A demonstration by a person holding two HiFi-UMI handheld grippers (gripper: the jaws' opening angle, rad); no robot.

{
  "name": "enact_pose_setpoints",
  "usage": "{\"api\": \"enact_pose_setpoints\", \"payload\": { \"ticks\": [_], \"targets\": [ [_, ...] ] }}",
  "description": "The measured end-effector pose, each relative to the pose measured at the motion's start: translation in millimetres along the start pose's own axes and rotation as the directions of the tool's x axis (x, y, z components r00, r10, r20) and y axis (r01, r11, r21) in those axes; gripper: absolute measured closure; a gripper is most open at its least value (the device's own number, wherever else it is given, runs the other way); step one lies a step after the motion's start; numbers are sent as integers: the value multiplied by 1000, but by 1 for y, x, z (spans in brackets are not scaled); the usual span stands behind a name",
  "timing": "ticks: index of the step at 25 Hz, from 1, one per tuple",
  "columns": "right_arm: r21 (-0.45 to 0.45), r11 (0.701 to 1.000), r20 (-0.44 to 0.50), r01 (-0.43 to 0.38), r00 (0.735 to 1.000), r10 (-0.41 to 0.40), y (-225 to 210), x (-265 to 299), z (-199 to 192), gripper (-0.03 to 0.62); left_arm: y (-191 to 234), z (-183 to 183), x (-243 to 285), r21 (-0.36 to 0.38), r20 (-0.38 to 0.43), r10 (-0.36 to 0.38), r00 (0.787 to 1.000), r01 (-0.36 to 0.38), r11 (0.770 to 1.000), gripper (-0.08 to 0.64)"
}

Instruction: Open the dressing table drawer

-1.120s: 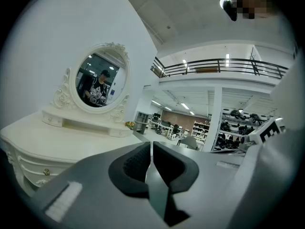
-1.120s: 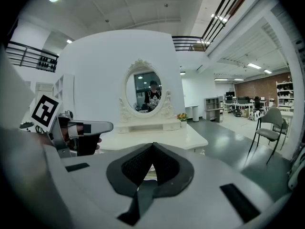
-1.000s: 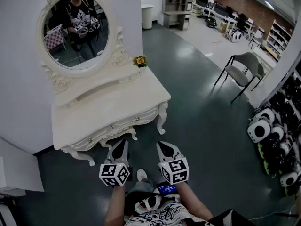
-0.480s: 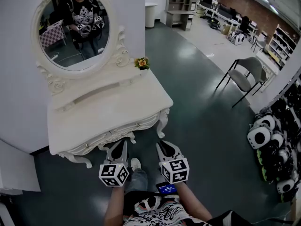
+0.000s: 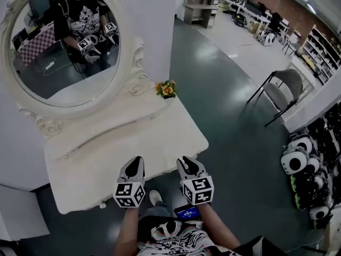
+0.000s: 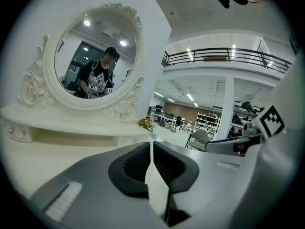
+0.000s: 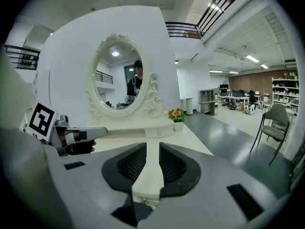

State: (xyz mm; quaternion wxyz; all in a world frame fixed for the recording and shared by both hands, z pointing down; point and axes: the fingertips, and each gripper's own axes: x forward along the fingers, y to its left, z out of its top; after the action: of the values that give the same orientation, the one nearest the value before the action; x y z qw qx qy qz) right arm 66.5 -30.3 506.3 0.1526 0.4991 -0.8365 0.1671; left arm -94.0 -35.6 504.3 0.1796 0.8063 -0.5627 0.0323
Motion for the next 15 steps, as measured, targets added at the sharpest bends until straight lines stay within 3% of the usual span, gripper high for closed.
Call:
{"api": "enact_pose_setpoints", "payload": {
  "ticks": [6, 15],
  "targets": [
    [-8, 1000, -38, 25, 999, -25, -7, 85, 16, 509, 49, 9, 71, 11, -44, -44, 998, 45, 999, 538],
    [-33, 999, -86, 32, 996, -35, -17, 147, 26, 509, 83, -1, 127, -23, -94, -60, 994, 59, 998, 540]
  ]
}}
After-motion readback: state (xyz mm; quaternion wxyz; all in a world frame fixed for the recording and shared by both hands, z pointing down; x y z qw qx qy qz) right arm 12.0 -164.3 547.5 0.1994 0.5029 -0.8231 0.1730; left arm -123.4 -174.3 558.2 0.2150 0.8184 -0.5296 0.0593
